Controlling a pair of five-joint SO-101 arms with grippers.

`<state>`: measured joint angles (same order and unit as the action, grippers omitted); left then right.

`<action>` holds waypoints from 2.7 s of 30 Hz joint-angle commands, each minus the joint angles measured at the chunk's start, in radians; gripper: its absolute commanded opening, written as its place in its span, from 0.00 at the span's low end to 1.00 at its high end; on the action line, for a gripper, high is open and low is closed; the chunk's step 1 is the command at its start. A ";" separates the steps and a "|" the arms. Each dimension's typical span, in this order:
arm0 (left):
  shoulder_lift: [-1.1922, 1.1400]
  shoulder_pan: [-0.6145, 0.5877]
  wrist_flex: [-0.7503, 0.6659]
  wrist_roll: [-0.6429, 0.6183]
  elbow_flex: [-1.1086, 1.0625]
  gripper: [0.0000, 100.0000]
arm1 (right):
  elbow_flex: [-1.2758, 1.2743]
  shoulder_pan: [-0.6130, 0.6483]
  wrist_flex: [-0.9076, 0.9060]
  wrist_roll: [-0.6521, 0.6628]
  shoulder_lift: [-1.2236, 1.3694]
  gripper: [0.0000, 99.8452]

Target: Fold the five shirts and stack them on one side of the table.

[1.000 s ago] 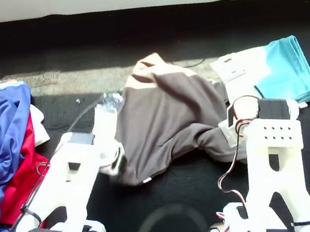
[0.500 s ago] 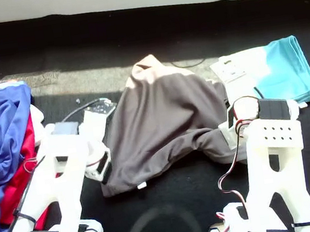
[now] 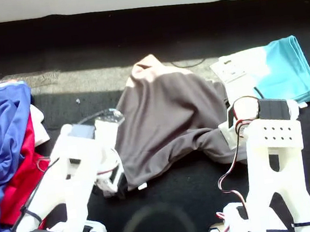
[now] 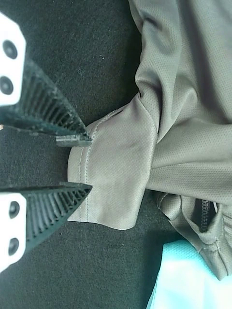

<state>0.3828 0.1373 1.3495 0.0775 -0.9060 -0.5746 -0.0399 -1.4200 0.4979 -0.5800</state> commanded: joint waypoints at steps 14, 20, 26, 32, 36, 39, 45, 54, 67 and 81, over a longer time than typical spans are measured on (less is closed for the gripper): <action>0.018 0.008 -0.308 -0.212 -0.116 0.25 | -0.004 0.005 -0.005 0.002 -0.030 0.13; 0.018 0.008 -0.315 -0.203 -0.117 0.25 | -0.004 0.005 -0.004 0.002 -0.030 0.13; 0.027 -0.022 -0.331 -0.077 -0.101 0.01 | -0.007 0.005 -0.007 0.002 -0.030 0.13; 0.019 -0.180 -0.330 -0.072 0.077 0.01 | -0.114 0.012 0.044 0.002 -0.119 0.00; 0.016 -0.217 -0.336 -0.071 0.194 0.01 | -0.326 0.018 0.179 0.002 -0.219 0.04; 0.016 -0.219 -0.356 -0.071 0.237 0.01 | -0.472 0.044 0.259 0.002 -0.208 0.10; -0.101 -0.245 -0.471 -0.072 0.245 0.01 | -0.542 0.077 0.387 0.002 -0.085 0.27; -0.403 -0.331 -0.601 -0.077 0.249 0.01 | -0.343 0.058 0.383 -0.272 0.041 0.19; -0.426 -0.360 -0.571 -0.077 0.305 0.01 | 0.027 0.054 0.147 -0.272 0.051 0.01; -0.426 -0.357 -0.571 -0.077 0.305 0.01 | -0.280 0.038 0.219 -0.209 0.053 0.10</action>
<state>-0.0407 -0.1987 0.7756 0.0008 -0.6360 -0.8462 0.0199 -1.2190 0.2754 -0.5278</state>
